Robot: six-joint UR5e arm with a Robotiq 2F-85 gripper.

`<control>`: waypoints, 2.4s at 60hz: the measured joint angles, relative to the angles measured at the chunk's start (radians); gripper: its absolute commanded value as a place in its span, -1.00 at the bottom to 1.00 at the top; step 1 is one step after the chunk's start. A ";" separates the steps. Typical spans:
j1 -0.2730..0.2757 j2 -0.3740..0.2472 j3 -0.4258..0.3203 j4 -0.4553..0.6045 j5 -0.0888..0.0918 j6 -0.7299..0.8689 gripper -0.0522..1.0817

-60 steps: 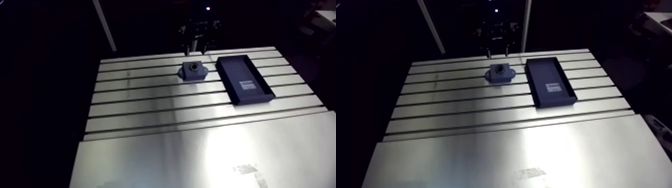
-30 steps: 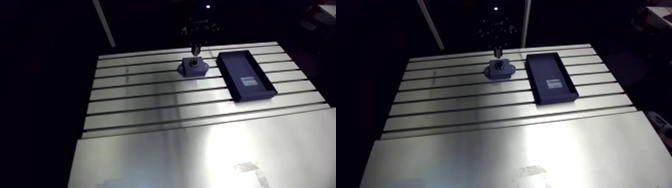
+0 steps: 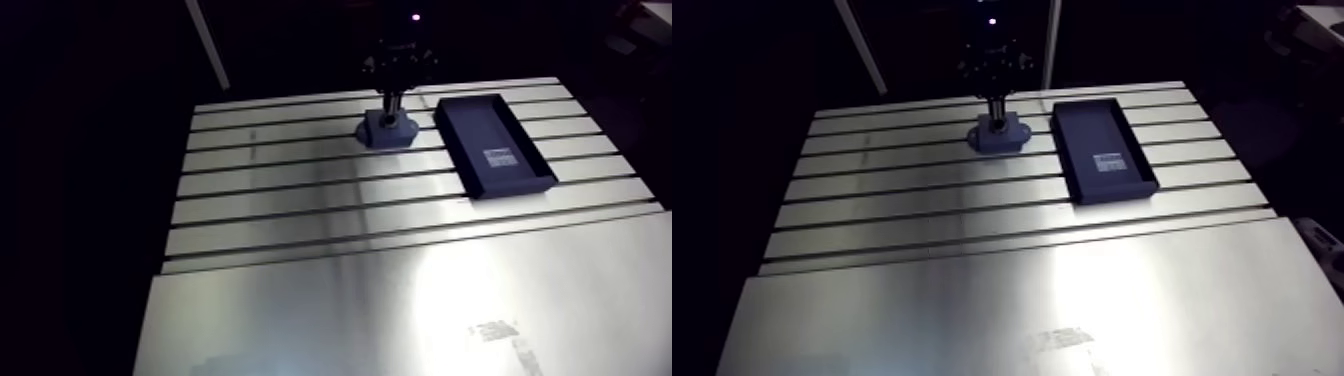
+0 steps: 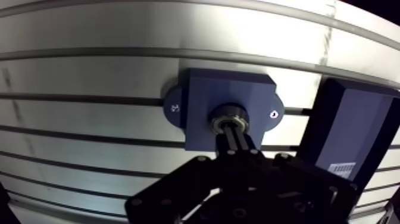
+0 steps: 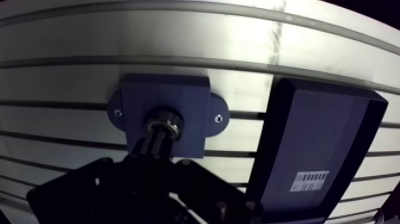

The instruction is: Pick up the bearing and press it into the housing until flush.

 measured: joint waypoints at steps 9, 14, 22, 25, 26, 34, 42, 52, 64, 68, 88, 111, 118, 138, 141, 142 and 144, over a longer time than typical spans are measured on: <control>0.000 0.003 0.002 -0.008 0.001 -0.001 0.99; 0.000 0.003 0.004 -0.015 0.001 -0.002 0.99; 0.000 0.003 0.007 -0.024 0.002 -0.005 0.99; 0.000 0.004 0.008 -0.026 0.002 -0.005 0.99; 0.000 0.004 0.008 -0.027 0.002 -0.005 0.99; 0.001 0.006 0.009 -0.029 0.003 -0.006 0.99; 0.001 0.007 0.009 -0.030 0.003 -0.007 0.99; 0.000 0.009 0.009 -0.030 0.003 -0.009 0.99; 0.000 0.012 0.009 -0.031 0.001 -0.011 0.99; 0.000 0.014 0.009 -0.032 0.001 -0.011 0.99; -0.002 0.017 0.009 -0.032 0.000 -0.011 0.99; -0.003 0.017 0.008 -0.032 0.001 -0.013 0.99; -0.002 0.018 0.008 -0.032 0.001 -0.013 0.99; 0.000 0.024 0.007 -0.032 0.000 -0.013 0.99; 0.001 0.024 0.007 -0.032 0.000 -0.013 0.99; 0.001 0.024 0.007 -0.032 0.000 -0.013 0.99; 0.001 0.024 0.006 -0.032 0.000 -0.013 0.99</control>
